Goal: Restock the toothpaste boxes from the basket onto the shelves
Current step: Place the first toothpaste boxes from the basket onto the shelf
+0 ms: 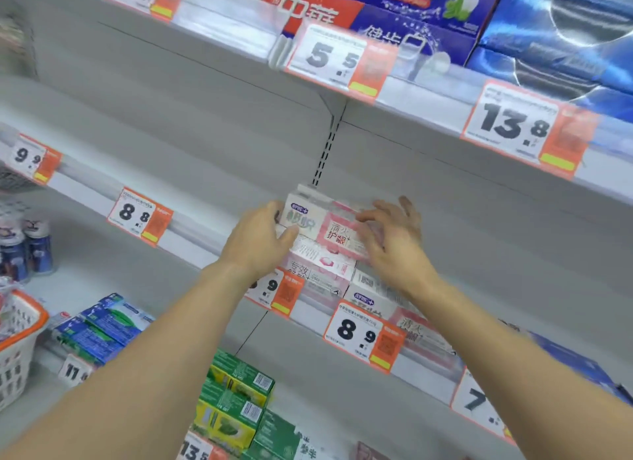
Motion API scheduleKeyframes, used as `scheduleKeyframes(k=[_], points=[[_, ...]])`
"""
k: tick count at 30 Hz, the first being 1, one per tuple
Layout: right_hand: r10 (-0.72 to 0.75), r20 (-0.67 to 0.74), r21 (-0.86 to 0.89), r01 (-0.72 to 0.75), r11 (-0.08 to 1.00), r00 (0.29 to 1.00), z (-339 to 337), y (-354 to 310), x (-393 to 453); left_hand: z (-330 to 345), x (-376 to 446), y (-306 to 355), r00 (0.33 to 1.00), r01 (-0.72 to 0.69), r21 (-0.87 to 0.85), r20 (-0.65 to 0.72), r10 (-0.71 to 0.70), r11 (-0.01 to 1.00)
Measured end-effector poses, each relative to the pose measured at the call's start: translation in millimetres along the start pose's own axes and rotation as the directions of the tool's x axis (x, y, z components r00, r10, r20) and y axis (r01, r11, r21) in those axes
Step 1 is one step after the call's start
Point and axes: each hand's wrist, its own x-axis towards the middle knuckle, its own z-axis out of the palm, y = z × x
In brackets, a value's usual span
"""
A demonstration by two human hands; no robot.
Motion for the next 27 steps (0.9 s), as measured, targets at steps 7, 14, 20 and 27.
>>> scheduleKeyframes(k=[7, 14, 20, 27], points=[[0.107, 0.08, 0.034, -0.11, 0.993, 0.991, 12.6, 6.4, -0.6, -0.8, 8.1, 0.2, 1.0, 0.028, 0.103, 0.0, -0.028, 0.994], [0.143, 0.075, 0.001, -0.144, 0.99, 0.987, 16.2, 0.0, 0.8, 1.3, 5.3, 0.3, 0.999, 0.042, 0.127, 0.014, -0.044, 0.991], [0.153, 0.244, -0.017, -0.153, 0.988, 0.958, 15.8, 3.6, 7.1, -0.7, 0.3, 3.1, 0.997, 0.032, 0.143, 0.072, -0.042, 0.989], [0.026, -0.171, 0.111, -0.007, 0.994, 0.985, -33.4, -21.3, -59.6, -0.5, -20.5, 49.1, 0.921, -0.239, 0.024, -0.31, 0.235, 0.971]])
